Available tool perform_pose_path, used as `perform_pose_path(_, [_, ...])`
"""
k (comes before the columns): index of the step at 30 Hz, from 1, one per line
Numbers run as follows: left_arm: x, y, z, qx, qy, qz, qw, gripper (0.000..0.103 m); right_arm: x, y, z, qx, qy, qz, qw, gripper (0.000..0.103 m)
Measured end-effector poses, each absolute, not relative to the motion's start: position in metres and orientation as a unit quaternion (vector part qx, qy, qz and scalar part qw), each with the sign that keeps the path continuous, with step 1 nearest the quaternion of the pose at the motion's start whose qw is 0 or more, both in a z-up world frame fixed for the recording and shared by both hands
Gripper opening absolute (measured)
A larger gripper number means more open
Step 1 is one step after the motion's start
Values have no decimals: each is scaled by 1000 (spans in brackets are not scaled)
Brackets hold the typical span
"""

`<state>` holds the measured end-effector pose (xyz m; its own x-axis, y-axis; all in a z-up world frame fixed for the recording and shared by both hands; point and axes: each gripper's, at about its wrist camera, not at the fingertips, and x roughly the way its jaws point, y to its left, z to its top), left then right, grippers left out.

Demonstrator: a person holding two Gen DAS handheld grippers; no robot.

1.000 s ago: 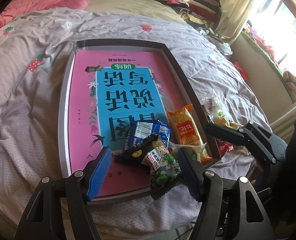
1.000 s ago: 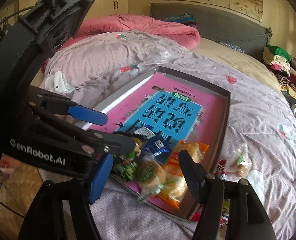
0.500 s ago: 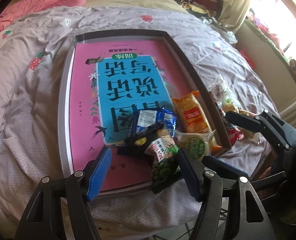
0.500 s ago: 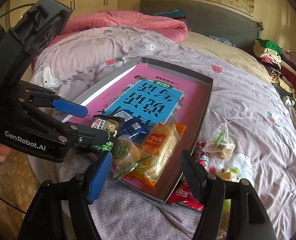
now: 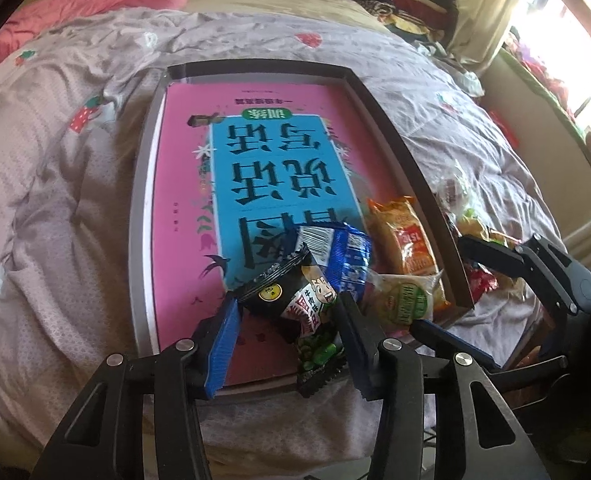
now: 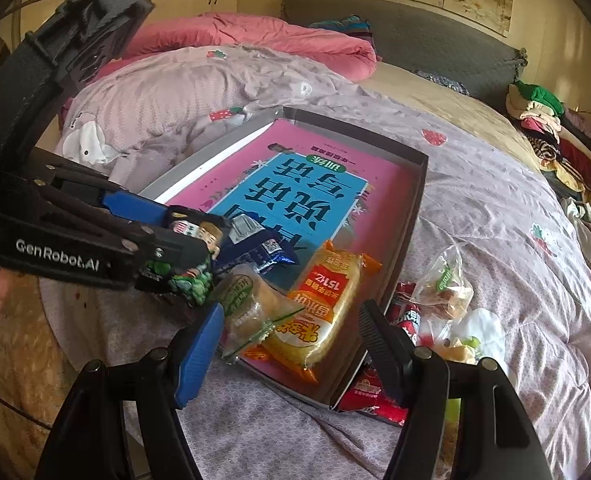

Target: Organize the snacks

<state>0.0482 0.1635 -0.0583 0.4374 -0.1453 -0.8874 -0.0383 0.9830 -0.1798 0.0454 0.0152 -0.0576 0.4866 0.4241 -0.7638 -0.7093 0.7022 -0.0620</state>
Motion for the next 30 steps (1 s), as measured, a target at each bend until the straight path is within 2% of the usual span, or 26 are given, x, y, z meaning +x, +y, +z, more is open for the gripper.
perform_pose_path(8, [50,171,-60,-95,526,-15,845,52,49,13,-59,-184,382,330,843,69])
perform_pose_path(19, [52,176,-58,-102,523,3,846,59,50,11,-57,-178,380,326,847,69])
perform_pose_path(30, [49,176,-46,-100,511,4,853,62,51,5,-51,-161,375,319,855,72])
